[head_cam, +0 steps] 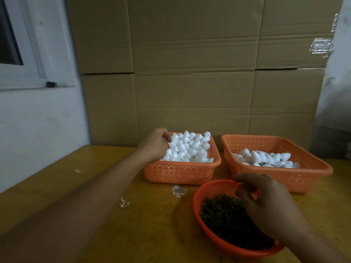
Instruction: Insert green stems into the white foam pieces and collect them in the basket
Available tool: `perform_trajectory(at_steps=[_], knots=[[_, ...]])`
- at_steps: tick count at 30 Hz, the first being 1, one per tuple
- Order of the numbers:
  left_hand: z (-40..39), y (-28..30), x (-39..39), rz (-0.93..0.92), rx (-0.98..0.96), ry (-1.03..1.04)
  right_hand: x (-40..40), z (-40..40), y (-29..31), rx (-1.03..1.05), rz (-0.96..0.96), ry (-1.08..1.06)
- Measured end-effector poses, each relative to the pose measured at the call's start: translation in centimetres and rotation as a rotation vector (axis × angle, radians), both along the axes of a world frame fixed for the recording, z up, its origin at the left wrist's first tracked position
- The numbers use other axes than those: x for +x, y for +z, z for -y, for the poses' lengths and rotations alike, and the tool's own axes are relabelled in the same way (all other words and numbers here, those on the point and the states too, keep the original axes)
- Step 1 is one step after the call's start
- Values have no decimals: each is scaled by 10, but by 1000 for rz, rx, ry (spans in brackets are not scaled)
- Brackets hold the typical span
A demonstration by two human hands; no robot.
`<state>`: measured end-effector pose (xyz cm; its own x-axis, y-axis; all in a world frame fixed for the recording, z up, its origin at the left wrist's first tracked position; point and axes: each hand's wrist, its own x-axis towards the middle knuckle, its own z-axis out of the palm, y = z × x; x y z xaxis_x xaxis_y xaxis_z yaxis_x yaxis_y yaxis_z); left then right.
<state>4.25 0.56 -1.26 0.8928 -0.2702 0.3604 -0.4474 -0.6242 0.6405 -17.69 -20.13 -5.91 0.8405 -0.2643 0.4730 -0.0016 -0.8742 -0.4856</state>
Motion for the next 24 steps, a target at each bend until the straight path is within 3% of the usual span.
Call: perform_trajectory(at_steps=[6, 12, 24], knots=[[10, -3, 52, -15, 431, -67, 0, 2, 0, -9, 16, 6], [19, -12, 66, 40, 714, -56, -1, 3, 1, -20, 41, 14], [28, -15, 59, 86, 796, 1, 1, 2, -4, -28, 33, 6]])
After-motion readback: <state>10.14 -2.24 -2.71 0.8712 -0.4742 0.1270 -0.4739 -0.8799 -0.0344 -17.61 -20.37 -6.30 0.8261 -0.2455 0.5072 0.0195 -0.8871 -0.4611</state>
